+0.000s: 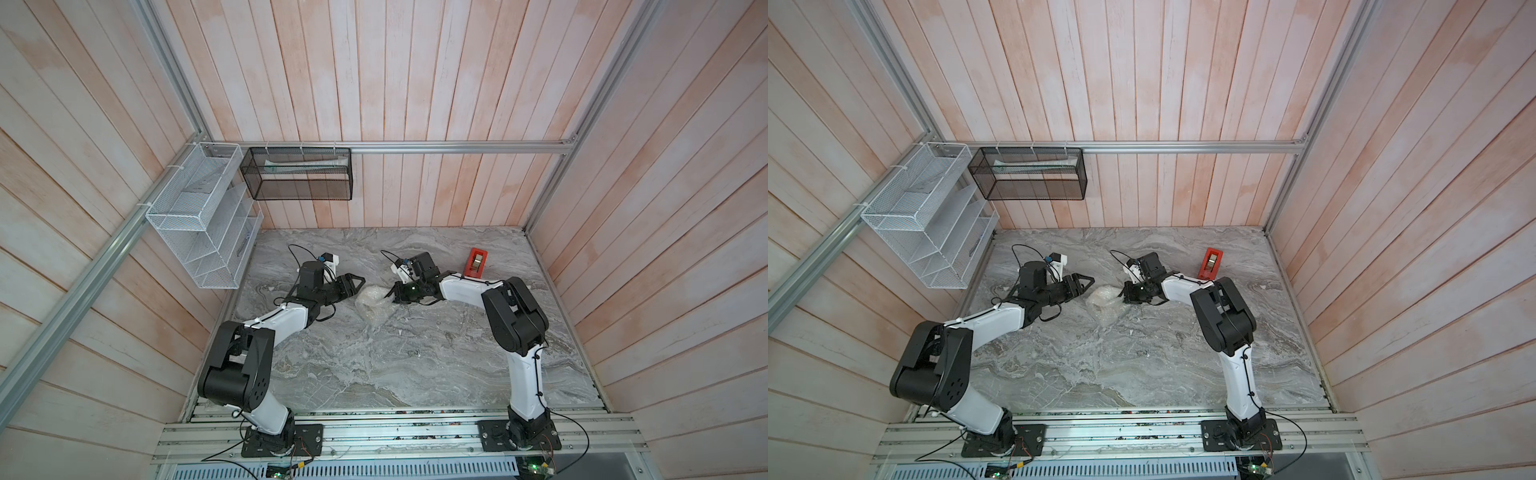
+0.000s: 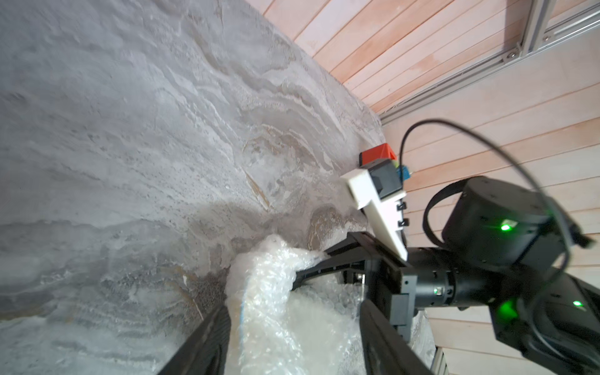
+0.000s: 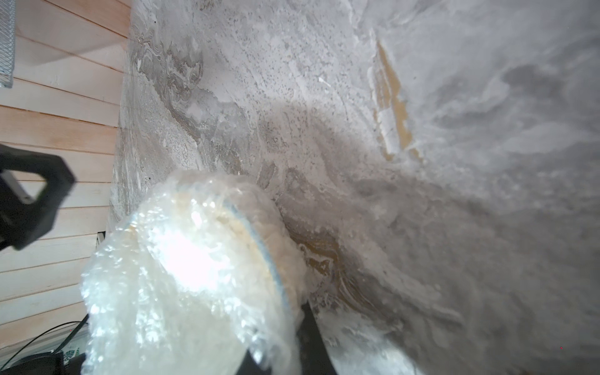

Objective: Wrap bowls in bubble wrap
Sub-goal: Wrap the bowl in bubble wrap.

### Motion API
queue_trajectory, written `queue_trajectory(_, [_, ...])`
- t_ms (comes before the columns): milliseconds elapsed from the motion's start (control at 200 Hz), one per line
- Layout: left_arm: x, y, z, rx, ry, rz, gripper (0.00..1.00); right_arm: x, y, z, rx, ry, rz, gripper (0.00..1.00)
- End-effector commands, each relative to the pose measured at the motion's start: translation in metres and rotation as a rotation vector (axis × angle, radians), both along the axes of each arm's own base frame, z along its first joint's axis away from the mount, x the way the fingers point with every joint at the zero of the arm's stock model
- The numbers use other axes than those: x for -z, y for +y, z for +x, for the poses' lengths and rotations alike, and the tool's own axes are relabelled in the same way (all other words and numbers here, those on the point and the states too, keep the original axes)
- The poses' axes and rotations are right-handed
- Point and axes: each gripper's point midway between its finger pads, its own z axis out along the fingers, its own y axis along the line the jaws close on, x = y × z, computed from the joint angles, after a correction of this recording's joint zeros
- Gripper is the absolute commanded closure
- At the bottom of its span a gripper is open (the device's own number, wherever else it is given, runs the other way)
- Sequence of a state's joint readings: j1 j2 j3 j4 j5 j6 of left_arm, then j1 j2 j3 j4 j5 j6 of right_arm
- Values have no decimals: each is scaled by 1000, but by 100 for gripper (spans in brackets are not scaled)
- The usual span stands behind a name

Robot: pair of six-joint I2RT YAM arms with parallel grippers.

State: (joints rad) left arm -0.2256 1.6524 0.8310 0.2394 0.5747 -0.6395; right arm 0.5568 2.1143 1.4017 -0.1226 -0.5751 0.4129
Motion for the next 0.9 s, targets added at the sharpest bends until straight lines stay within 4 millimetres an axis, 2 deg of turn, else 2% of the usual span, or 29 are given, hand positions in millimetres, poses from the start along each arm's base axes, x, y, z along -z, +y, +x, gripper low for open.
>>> queue_trajectory(0, [21,-11,-11,63,60,-28,36,-11,6,10,-31,-63,-4,100])
queue_trajectory(180, [45,-15,-20,86,101,-32,37,-12,6,13,-42,-87,-22,100])
queue_trajectory(375, [43,-23,-21,117,100,-77,41,-8,8,15,-55,-107,-32,100])
queue_trajectory(620, [66,-27,-23,122,149,-76,47,-12,14,19,-66,-141,-11,100])
queue_trajectory(895, [79,-24,-18,85,182,-57,68,-8,18,24,-67,-150,3,100])
